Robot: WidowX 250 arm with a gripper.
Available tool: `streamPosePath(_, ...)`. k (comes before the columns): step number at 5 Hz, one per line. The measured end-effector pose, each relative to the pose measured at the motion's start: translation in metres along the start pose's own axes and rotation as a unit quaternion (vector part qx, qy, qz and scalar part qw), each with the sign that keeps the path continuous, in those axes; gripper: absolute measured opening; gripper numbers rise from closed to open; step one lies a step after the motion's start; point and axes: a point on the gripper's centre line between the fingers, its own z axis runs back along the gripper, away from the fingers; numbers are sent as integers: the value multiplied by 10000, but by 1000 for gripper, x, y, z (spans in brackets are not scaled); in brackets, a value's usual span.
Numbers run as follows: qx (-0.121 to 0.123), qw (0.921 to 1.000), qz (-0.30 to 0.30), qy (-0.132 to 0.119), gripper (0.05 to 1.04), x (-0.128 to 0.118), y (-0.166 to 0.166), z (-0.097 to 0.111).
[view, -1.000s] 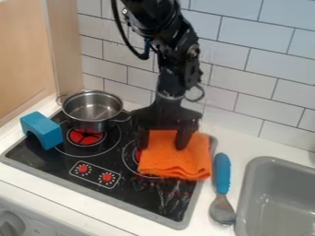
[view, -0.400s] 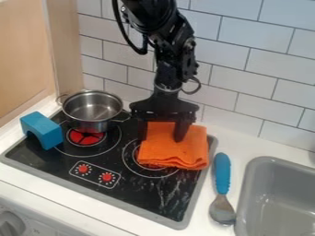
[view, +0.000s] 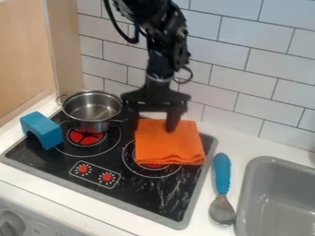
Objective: Move the orange cloth to the top of the right burner
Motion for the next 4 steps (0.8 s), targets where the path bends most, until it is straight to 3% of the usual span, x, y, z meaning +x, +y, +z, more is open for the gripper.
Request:
streamPosePath(1,-84,9999,11,-130,998,5,1,12)
streamPosePath(4,-539,9945,282,-858,998,21,3,75)
